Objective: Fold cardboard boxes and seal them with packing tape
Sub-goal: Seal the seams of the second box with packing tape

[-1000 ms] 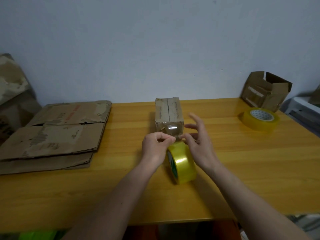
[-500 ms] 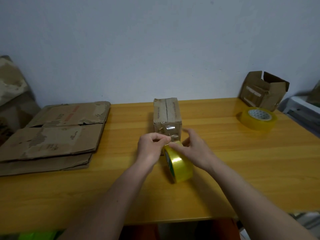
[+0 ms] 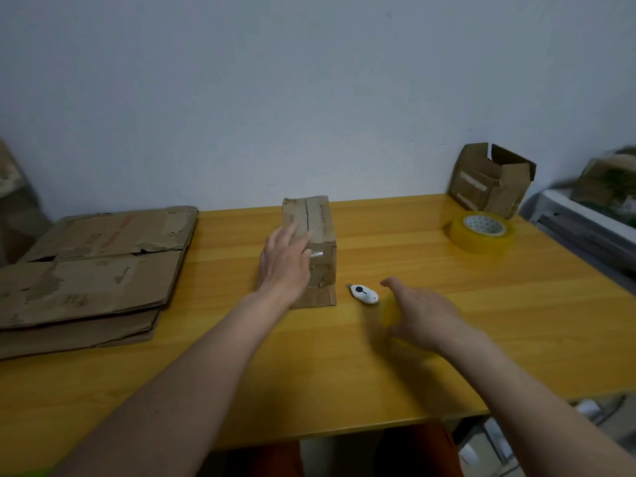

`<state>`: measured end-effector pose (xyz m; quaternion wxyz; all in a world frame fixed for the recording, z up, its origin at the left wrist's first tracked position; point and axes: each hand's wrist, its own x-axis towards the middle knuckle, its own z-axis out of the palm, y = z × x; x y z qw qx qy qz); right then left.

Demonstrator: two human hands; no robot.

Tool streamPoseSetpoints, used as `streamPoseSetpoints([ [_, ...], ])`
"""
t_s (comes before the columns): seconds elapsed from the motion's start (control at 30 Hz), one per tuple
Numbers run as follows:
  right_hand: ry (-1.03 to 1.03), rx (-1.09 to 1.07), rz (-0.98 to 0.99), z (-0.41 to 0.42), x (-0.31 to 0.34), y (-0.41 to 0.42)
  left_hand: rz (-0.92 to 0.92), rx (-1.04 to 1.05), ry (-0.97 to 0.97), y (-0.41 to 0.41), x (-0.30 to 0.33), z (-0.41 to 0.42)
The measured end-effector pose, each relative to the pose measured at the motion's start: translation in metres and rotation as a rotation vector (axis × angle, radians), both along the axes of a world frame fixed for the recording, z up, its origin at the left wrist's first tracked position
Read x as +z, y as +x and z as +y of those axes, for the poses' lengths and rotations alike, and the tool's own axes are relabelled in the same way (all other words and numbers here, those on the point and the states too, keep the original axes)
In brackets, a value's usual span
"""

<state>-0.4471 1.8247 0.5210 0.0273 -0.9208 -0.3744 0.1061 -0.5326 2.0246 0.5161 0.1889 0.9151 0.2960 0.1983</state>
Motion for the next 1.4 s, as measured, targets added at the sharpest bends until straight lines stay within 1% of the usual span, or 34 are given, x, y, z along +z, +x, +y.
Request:
streamPoseSetpoints([
  [0.07,-0.022,-0.042,0.026,-0.002,-0.004,0.007,0.059,-0.039,-0.046,0.004,0.0,0.006],
  [0.13,0.016,-0.054,-0.066,0.003,-0.002,0.01,0.046,-0.034,-0.078,0.006,-0.001,0.01],
  [0.2,0.148,-0.056,-0.159,0.014,0.006,0.009,0.019,-0.029,-0.102,0.006,-0.001,0.012],
  [0.23,0.238,-0.042,-0.149,0.024,0.011,0.009,0.008,-0.034,-0.111,0.006,-0.001,0.013],
  [0.33,0.459,0.074,-0.027,0.063,0.02,0.011,-0.068,-0.052,-0.127,0.005,-0.005,0.018],
  [0.43,0.505,0.208,0.034,0.105,0.016,0.018,-0.128,-0.077,-0.14,0.005,-0.008,0.026],
  [0.5,0.513,0.23,0.07,0.124,0.009,0.027,-0.158,-0.071,-0.159,0.005,-0.008,0.032],
  [0.57,0.553,0.226,0.106,0.134,0.001,0.036,-0.204,-0.052,-0.185,0.008,-0.01,0.037],
  [0.67,0.68,0.179,0.177,0.141,-0.01,0.044,-0.298,-0.004,-0.244,0.015,-0.015,0.042],
  [0.73,0.756,0.147,0.189,0.142,-0.016,0.045,-0.344,0.037,-0.27,0.02,-0.019,0.04],
  [0.83,0.805,0.127,0.194,0.142,-0.021,0.044,-0.309,0.067,-0.197,0.021,-0.025,0.035],
  [0.93,0.851,0.101,0.263,0.143,-0.019,0.044,-0.301,0.001,-0.211,0.017,-0.028,0.039],
  [1.03,0.883,0.085,0.377,0.142,-0.008,0.042,-0.392,-0.1,-0.293,0.005,-0.021,0.053],
  [1.1,0.866,0.119,0.401,0.139,-0.004,0.036,-0.395,-0.124,-0.258,-0.008,-0.017,0.061],
  [1.23,0.793,0.204,0.409,0.133,-0.007,0.018,-0.35,-0.153,-0.101,-0.028,-0.027,0.064],
  [1.27,0.751,0.217,0.379,0.132,-0.006,0.018,-0.363,-0.152,-0.076,-0.029,-0.029,0.062],
  [1.3,0.683,0.235,0.303,0.132,-0.001,0.017,-0.374,-0.151,-0.033,-0.029,-0.03,0.061],
  [1.33,0.616,0.26,0.19,0.131,0.006,0.015,-0.381,-0.158,0.048,-0.028,-0.03,0.059],
  [1.37,0.594,0.295,0.104,0.13,0.012,0.013,-0.389,-0.178,0.153,-0.026,-0.031,0.058],
  [1.4,0.605,0.327,0.082,0.129,0.018,0.01,-0.403,-0.212,0.233,-0.025,-0.034,0.056],
])
